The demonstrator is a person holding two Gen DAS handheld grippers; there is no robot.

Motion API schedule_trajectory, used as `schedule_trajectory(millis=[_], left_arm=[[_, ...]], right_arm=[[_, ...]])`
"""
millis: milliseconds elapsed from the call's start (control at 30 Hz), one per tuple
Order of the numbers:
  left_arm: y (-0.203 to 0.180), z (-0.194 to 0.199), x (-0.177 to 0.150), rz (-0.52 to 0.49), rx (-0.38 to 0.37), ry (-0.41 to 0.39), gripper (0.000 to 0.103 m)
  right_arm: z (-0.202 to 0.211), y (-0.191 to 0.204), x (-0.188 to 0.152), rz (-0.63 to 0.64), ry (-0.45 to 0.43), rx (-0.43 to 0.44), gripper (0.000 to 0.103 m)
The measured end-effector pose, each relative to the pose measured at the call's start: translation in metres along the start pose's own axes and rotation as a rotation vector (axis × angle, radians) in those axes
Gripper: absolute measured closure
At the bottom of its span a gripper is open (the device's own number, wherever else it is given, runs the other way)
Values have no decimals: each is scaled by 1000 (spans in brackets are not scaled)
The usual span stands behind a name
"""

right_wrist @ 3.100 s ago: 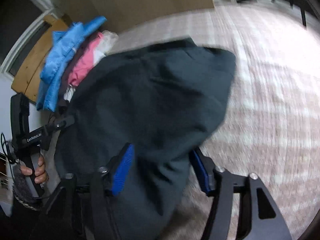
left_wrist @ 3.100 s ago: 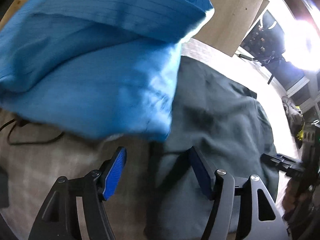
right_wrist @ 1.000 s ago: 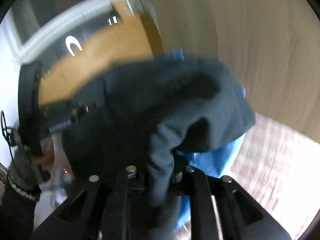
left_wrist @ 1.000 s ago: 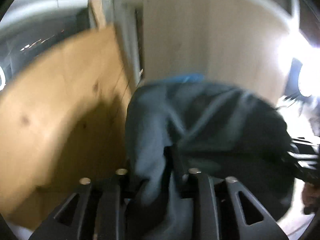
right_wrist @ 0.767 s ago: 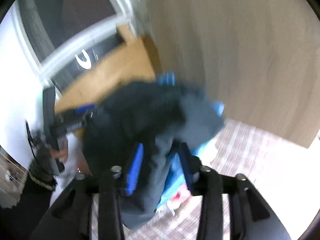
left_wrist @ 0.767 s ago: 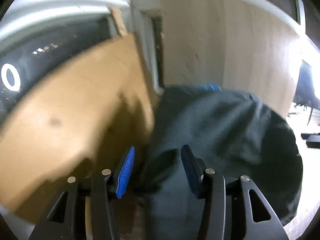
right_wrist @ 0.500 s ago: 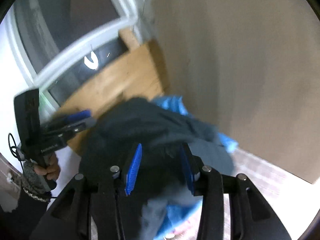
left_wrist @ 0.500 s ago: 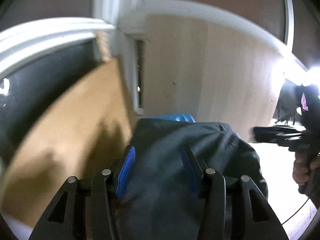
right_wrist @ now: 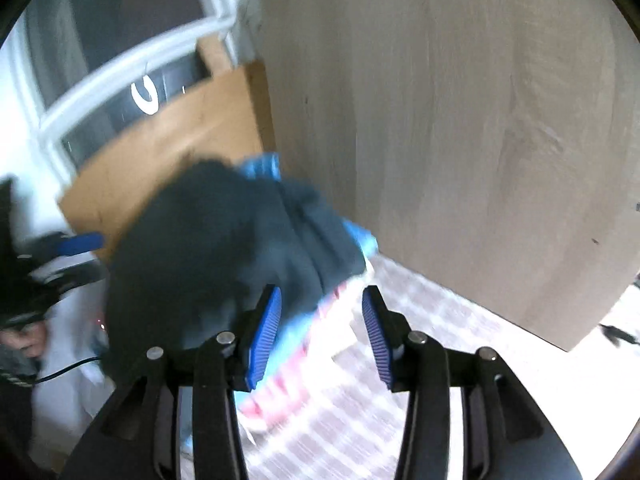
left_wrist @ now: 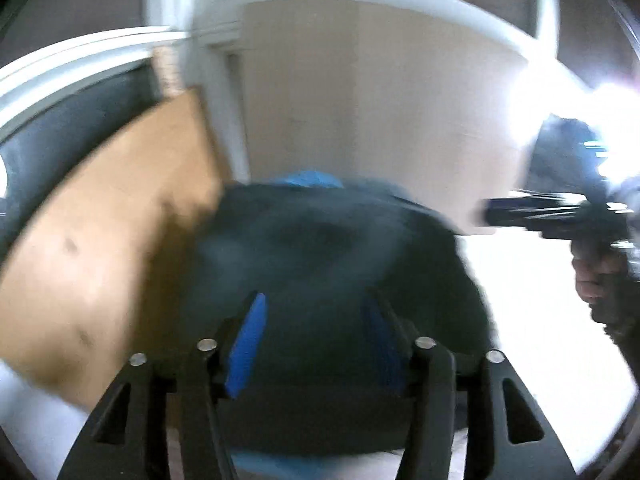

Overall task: Fold clothes
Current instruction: 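Carry the bundle with both grippers and lower it onto the clothes pile, then press the bundle onto the pile and open both grippers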

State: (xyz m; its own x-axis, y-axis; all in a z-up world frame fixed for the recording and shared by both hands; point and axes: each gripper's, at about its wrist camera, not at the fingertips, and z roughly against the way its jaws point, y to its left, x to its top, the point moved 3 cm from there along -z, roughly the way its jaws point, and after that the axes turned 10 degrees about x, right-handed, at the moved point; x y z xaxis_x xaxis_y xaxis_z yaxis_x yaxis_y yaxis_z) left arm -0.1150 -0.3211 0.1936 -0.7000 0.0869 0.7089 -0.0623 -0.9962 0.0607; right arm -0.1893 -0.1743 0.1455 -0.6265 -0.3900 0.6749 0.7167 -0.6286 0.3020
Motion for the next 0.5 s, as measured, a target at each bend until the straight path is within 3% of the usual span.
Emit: schedule_trajectory(millis=[100, 200, 300, 367, 433, 500], left_arm=[[-63, 17, -23, -25, -65, 1, 38], [-107, 2, -29, -87, -9, 11, 34], [-114, -32, -37, -133, 122, 59, 37], [-108, -50, -41, -150, 181, 89, 63], [-92, -49, -49, -98, 128, 124, 86], [-78, -45, -47, -53, 80, 136, 94]], right_arm=[[-15, 3, -9, 35, 53, -28, 60], [-27, -1, -10, 10, 84, 3, 60], [-31, -3, -14, 30, 101, 15, 60], [-34, -7, -15, 55, 113, 25, 60], [-38, -14, -16, 78, 124, 40, 60], [-41, -18, -16, 101, 135, 53, 55]])
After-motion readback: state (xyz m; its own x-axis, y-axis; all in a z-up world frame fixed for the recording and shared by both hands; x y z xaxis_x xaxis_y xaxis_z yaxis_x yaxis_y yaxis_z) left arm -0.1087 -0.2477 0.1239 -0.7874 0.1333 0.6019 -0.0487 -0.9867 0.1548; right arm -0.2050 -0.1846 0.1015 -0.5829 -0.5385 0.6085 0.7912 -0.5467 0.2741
